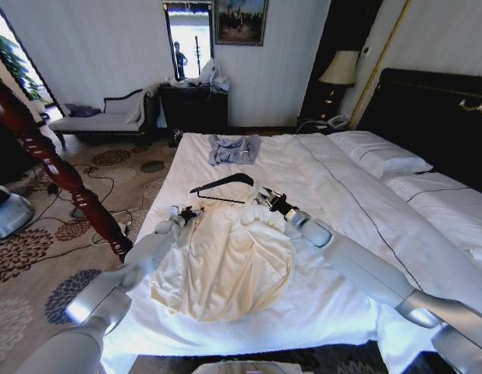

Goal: Pick up the clothes from the bed and hang them on the clothes hanger.

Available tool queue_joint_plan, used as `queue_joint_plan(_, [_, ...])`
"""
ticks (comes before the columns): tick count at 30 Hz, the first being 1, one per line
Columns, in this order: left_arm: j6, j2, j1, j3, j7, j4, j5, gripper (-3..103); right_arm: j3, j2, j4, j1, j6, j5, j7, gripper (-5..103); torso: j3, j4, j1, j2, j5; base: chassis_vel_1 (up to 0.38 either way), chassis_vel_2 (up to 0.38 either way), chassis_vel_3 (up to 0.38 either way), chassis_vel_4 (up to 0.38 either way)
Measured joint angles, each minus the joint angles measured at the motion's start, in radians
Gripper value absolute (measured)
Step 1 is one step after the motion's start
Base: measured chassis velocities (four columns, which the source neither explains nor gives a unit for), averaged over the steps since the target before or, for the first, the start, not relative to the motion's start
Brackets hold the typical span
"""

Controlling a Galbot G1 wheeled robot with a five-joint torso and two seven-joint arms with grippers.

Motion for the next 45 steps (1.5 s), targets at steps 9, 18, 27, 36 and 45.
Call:
queue_joint_plan(9, [-0.015,-0.016,-0.013,-0.001,0.001,0.033,0.007,39,-0.005,-0.003,0.007,-0.002,-0.006,0.004,-0.002,19,0.000,0.0007,0.000,0.000,0.0001,0.000,0.000,0.000,0.000])
queue_joint_plan(18, [-0.031,0.009,0.015,-0.006,-0.018,-0.005,0.015,3,-0.006,-0.003,0.007,-0.006,-0.008,0.007,-0.002,19,0.000,0.0008,0.000,0.000,0.0000,0.000,0.000,0.000,0.000])
queue_joint_plan(27, [-0.042,0.051,0.050,-0.024,-0.035,-0.090,-0.021,0,-0.009,-0.008,0.004,-0.010,-0.011,0.010,0.001,19,0.000,0.0007,0.000,0.000,0.0001,0.000,0.000,0.000,0.000])
queue_joint_plan(36, [-0.044,0.123,0.104,-0.052,-0.062,-0.231,-0.083,0,-0.023,-0.023,-0.005,-0.006,-0.010,-0.001,0.002,19,0.000,0.0006,0.000,0.000,0.0001,0.000,0.000,0.000,0.000])
queue_joint_plan(45, [-0.032,0.187,0.146,-0.053,-0.107,-0.425,-0.119,0,-0.039,-0.016,-0.032,-0.006,-0.001,-0.042,-0.003,19,0.000,0.0002,0.000,0.000,0.0000,0.000,0.000,0.000,0.000])
